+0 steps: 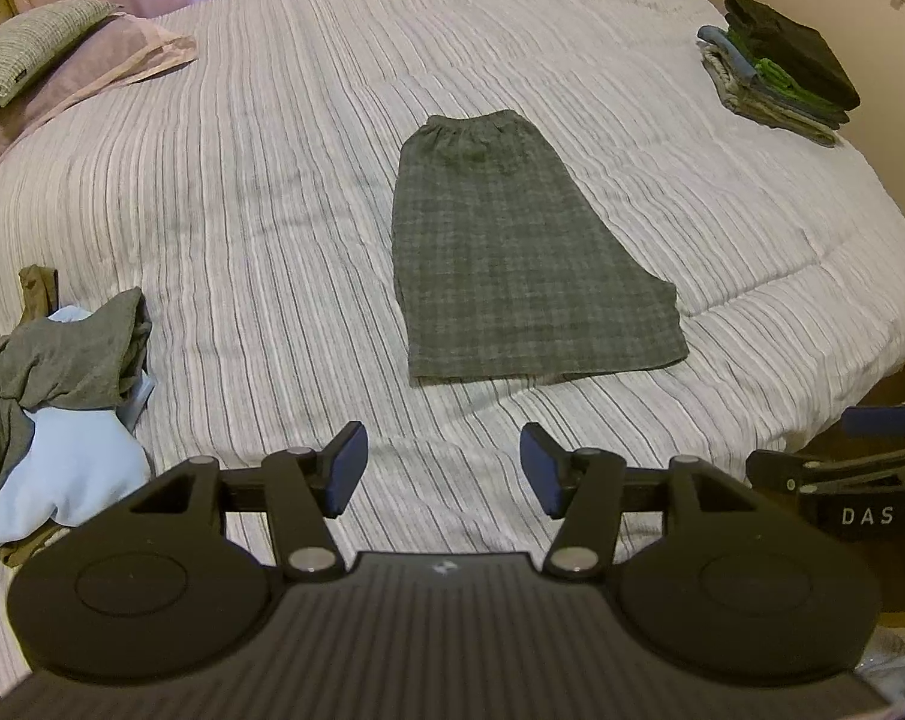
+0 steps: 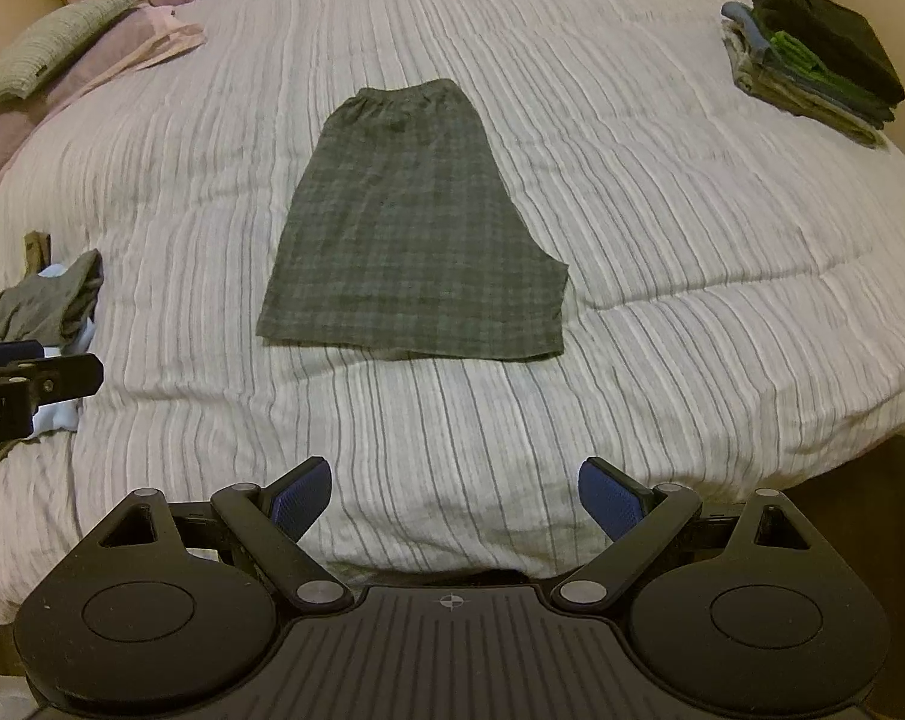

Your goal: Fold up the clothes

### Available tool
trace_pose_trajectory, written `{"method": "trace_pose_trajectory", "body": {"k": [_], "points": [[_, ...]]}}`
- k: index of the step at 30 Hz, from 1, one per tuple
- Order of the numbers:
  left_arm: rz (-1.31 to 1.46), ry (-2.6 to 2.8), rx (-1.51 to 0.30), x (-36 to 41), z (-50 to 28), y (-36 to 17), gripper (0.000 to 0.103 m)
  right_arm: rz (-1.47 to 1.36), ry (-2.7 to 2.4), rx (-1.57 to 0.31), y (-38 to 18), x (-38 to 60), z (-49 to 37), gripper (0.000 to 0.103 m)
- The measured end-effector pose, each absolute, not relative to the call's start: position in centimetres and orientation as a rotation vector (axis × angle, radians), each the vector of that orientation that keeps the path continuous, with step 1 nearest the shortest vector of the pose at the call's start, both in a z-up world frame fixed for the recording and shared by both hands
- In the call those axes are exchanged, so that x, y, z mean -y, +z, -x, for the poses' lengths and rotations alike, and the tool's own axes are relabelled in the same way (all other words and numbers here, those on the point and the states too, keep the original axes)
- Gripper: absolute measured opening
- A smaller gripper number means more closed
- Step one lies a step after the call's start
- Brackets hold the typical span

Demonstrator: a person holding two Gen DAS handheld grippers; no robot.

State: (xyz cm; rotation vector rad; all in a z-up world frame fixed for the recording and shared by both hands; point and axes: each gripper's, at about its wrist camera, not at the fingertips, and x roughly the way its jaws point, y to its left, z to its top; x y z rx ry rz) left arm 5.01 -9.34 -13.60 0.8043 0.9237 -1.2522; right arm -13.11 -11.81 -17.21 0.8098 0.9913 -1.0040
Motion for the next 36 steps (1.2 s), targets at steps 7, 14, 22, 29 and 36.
{"method": "trace_pose_trajectory", "body": {"k": [7, 14, 22, 29, 36], "points": [[-0.814, -1.231, -0.924, 11.6, -3.9, -13.8, 0.053, -0.804, -0.982, -0.992, -17.3, 14.4, 13.8, 0.092], [-0.807, -1.2, -0.928, 14.5, -3.1, -13.8, 0.053, -0.791, -0.953, -0.998, -17.3, 17.8, 14.5, 0.092], [-0.803, -1.15, -0.959, 17.6, -2.4, -14.5, 0.055, -0.781, -0.904, -1.032, -18.1, 21.3, 15.0, 0.092], [-0.809, -1.088, -1.012, 19.5, -2.0, -16.0, 0.055, -0.79, -0.85, -1.08, -19.7, 23.6, 15.7, 0.092], [-0.797, -1.033, -1.057, 19.8, -1.8, -18.1, 0.055, -0.806, -0.81, -1.129, -22.1, 25.2, 16.9, 0.092]]}}
